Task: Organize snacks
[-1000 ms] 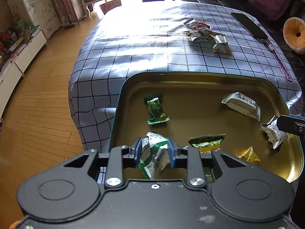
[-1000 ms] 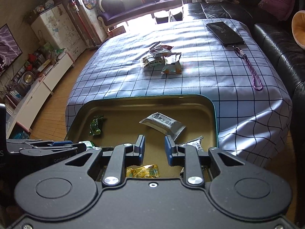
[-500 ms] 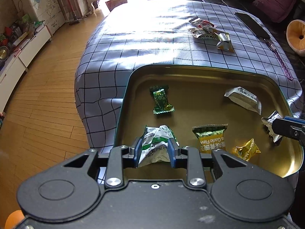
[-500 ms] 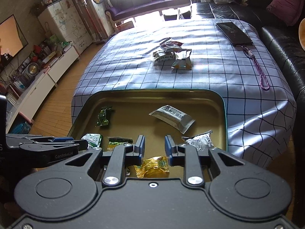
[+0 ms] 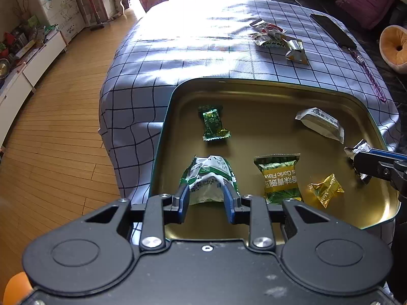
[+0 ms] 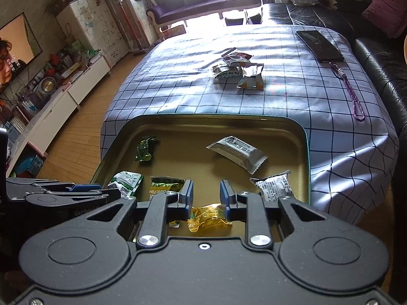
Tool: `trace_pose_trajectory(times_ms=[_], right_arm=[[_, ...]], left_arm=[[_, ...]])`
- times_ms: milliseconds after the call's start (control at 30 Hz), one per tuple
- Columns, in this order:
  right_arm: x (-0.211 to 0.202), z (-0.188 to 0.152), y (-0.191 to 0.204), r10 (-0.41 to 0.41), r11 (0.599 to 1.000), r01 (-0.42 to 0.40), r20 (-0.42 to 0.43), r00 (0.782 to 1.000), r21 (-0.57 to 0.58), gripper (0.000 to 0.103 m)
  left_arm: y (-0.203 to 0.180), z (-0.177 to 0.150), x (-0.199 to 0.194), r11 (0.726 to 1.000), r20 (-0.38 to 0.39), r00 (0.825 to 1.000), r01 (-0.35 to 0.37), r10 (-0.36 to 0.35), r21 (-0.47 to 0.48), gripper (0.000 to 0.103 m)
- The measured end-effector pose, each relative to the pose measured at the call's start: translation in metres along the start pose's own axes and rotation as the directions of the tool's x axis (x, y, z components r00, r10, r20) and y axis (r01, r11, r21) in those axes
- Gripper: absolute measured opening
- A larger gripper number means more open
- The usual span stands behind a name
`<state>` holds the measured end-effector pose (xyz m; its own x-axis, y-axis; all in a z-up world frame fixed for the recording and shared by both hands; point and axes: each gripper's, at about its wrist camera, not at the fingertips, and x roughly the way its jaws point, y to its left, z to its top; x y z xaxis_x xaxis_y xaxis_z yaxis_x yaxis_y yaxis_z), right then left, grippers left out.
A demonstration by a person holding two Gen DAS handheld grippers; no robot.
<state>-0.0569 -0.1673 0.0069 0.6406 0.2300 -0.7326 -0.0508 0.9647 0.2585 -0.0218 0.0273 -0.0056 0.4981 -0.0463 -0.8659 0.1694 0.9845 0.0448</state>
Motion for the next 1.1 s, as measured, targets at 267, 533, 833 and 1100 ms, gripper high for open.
trace_pose_trajectory(times_ms=[267, 533, 833, 1100], right_arm=[[0.003, -0.001, 0.003, -0.007, 1.0, 0.007, -0.01, 1.0, -0.015, 0.036], [0.008, 0.0, 0.004, -0.024, 1.0, 0.023, -0.022, 0.999, -0.021, 0.036], [0.008, 0.013, -0.001, -0.047, 0.998, 0.047, -0.003, 0.999, -0.029, 0.036], [0.01, 0.038, -0.005, -0.067, 0.997, 0.068, 0.036, 0.997, -0.041, 0.036]], left_arm=[[0.004, -0.001, -0.002, 1.0, 0.001, 1.0, 0.019, -0.019, 0.003, 0.03], [0.007, 0.006, 0.003, 1.0, 0.006, 1.0, 0.024, -0.024, 0.013, 0.03], [0.009, 0.026, 0.004, 1.0, 0.053, 0.999, 0.005, -0.007, 0.03, 0.03], [0.01, 0.061, 0.008, 0.999, 0.106, 0.994, -0.015, 0.011, 0.038, 0.03]])
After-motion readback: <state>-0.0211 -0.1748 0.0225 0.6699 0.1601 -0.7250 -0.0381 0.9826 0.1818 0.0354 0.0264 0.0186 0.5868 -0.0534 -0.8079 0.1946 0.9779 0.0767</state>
